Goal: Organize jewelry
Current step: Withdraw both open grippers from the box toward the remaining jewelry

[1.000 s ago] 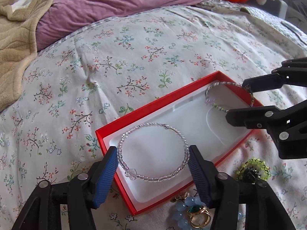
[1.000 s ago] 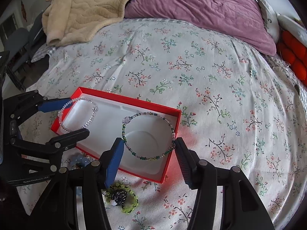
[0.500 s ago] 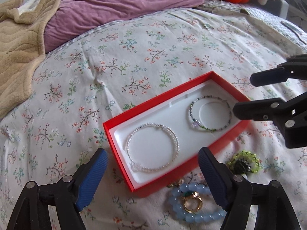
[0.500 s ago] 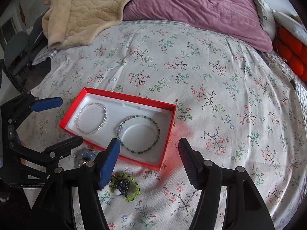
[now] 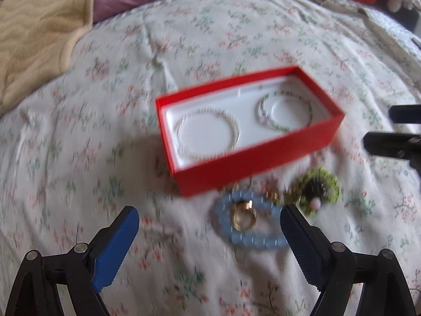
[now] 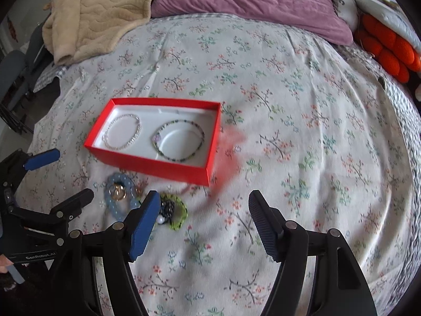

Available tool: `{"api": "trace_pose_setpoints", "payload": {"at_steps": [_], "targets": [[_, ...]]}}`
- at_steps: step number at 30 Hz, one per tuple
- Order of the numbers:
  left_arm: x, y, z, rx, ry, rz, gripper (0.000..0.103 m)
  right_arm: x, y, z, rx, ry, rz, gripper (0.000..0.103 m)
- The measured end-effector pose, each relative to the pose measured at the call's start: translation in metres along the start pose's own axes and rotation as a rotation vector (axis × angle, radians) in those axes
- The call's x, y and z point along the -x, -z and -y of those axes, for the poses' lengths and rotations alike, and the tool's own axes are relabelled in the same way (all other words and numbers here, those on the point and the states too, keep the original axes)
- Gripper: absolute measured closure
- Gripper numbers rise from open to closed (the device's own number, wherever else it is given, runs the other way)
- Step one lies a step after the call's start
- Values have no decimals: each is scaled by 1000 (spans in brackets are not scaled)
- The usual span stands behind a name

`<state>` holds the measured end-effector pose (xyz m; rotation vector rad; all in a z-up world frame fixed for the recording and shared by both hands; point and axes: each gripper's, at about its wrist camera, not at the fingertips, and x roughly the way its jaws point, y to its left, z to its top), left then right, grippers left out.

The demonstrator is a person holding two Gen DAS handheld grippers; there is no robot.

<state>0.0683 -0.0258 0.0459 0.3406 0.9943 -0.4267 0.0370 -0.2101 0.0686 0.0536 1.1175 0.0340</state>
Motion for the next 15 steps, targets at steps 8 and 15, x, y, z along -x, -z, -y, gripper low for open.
{"api": "trace_pose_setpoints", "payload": {"at_steps": [8, 15], "targets": [[-9, 36, 0, 76, -10, -82, 12, -1, 29, 10, -32, 101, -76, 29], [-18, 50, 5, 155, 35, -93, 14, -4, 44, 12, -24, 119, -109, 29]]}}
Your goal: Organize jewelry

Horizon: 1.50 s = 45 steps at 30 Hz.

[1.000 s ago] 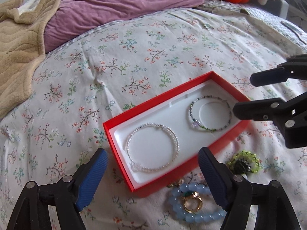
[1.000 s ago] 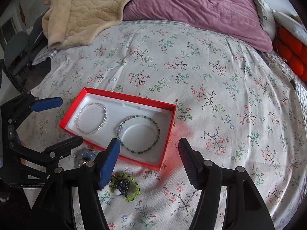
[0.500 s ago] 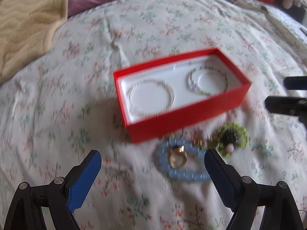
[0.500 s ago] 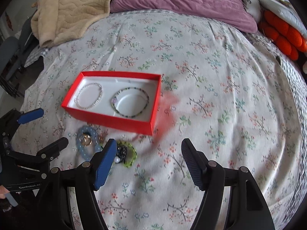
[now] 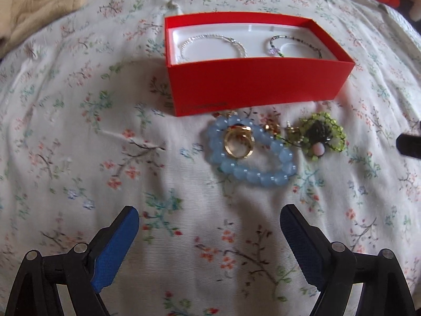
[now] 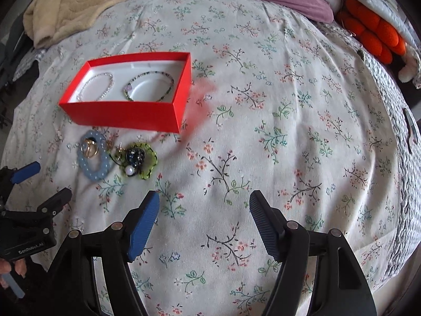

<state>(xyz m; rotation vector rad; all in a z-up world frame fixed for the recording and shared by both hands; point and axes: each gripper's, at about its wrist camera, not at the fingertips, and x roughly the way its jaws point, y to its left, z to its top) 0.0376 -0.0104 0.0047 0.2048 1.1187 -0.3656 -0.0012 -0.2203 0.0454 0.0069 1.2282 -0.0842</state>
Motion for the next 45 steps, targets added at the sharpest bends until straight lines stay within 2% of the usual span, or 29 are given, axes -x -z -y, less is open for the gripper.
{"api": "trace_pose_setpoints", "payload": {"at_steps": [4, 8, 10, 12, 14, 19, 21, 23, 30, 39, 45], "targets": [[-4, -6, 4, 31, 21, 17, 20, -3, 1, -1, 8, 7, -10, 29], [-12, -15, 3, 94, 57, 18, 30, -5, 0, 2, 4, 18, -14, 29], [-18, -19, 2, 127, 51, 16, 36, -6, 0, 3, -2, 20, -16, 29], [-26, -22, 2, 140, 39, 6, 51, -7, -1, 5, -6, 20, -20, 29], [-32, -23, 2, 157, 44, 3, 54, -8, -1, 5, -7, 20, -24, 29], [-38, -25, 6, 137, -8, 4, 70, -11, -2, 7, -9, 21, -33, 29], [-39, -24, 8, 107, -18, 3, 87, -12, -2, 7, -8, 22, -35, 29], [-39, -25, 5, 86, -28, -4, 94, -13, -2, 6, -5, 24, -36, 29], [-27, -15, -15, 119, 43, -17, 94, -14, -2, 2, 3, 27, -38, 29], [-5, -6, -43, 124, 27, 23, 95, -21, -6, -7, 14, 24, -48, 29], [14, -2, -60, 138, 53, 65, 95, -27, -10, -12, 19, 13, -58, 29]]}}
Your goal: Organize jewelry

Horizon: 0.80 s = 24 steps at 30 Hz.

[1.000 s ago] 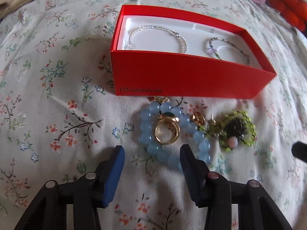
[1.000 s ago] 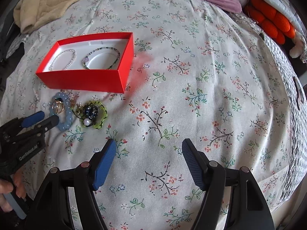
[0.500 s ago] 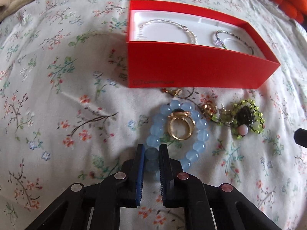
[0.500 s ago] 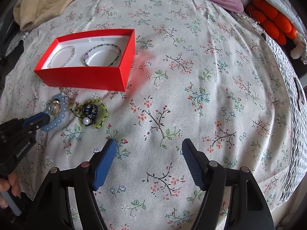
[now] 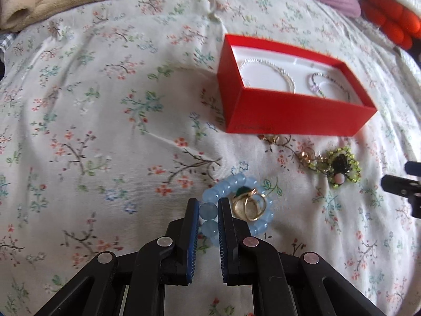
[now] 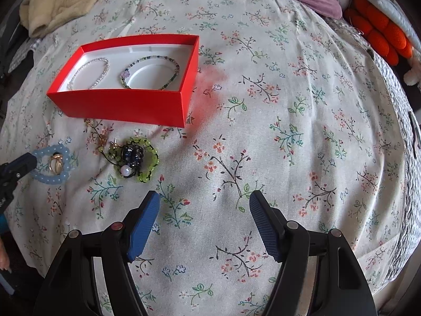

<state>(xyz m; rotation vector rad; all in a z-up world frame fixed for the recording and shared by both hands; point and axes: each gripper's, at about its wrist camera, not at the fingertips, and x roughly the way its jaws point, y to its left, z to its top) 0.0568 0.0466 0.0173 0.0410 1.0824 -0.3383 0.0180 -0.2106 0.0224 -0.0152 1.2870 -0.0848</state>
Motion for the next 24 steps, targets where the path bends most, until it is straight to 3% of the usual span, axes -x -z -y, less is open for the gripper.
{"api": "trace_pose_setpoints", "payload": {"at_steps": [5, 9, 13, 15, 20, 22, 24], "targets": [[8, 3, -11, 2, -3, 9, 94, -3, -6, 2, -33, -44, 7, 29], [-6, 8, -23, 30, 6, -47, 94, -5, -15, 4, -78, -85, 27, 32], [-17, 13, -32, 58, 25, -89, 88, -13, -22, 3, -108, -131, 9, 60], [-19, 14, -33, 50, 18, -93, 80, -19, -23, 1, -122, -161, -10, 64], [-29, 14, -34, 58, 22, -96, 77, -36, -26, -7, -159, -252, -56, 81], [-31, 12, -32, 47, 13, -88, 78, -43, -26, -14, -141, -241, -61, 95], [-31, 11, -29, 34, 6, -77, 94, -44, -27, -19, -125, -219, -52, 97]]}}
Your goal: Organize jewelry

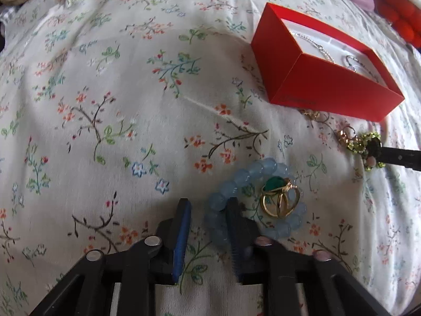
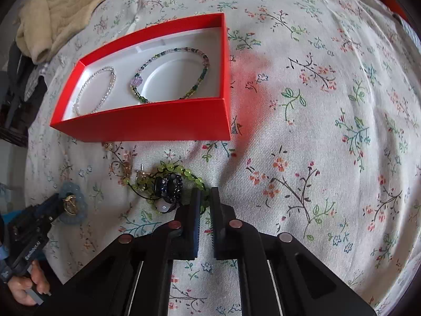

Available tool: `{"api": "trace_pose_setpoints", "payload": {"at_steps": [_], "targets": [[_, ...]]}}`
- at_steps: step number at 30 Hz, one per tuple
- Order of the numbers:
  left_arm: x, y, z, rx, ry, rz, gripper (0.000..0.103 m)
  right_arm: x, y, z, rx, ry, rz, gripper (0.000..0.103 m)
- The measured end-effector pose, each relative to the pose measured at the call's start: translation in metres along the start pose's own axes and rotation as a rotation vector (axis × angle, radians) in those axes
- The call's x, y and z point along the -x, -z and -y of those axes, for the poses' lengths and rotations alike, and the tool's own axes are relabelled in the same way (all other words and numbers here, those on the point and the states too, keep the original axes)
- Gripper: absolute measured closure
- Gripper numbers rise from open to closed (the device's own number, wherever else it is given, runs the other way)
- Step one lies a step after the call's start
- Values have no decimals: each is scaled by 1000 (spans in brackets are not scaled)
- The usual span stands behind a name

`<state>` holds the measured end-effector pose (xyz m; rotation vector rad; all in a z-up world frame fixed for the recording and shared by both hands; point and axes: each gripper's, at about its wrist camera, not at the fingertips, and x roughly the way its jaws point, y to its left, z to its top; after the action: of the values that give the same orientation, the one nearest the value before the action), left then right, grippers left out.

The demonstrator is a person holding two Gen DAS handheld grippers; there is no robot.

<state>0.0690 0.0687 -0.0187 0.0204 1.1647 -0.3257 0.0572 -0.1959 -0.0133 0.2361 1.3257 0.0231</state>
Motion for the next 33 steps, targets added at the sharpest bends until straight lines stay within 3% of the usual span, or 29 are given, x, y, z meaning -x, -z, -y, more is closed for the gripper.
{"api": "trace_pose_setpoints", "payload": {"at_steps": [11, 18, 22, 26, 30, 33], "targets": [[56, -12, 22, -15, 132, 161, 95, 61, 2, -29, 66, -54, 150, 97], [75, -18, 55, -78, 241, 193, 95, 92, 3, -42, 91, -121, 200, 97], [81, -11, 66, -91, 345, 163, 95, 98, 16, -47, 118, -153, 180, 97], [71, 1, 62, -70, 407, 81, 95, 94, 35, -46, 139, -189, 127, 97], [44, 16, 48, -46, 353, -8, 95, 77, 47, -30, 123, -193, 61, 97], [29, 24, 38, -42, 291, -38, 95, 60, 51, -11, 92, -134, 21, 97]]}}
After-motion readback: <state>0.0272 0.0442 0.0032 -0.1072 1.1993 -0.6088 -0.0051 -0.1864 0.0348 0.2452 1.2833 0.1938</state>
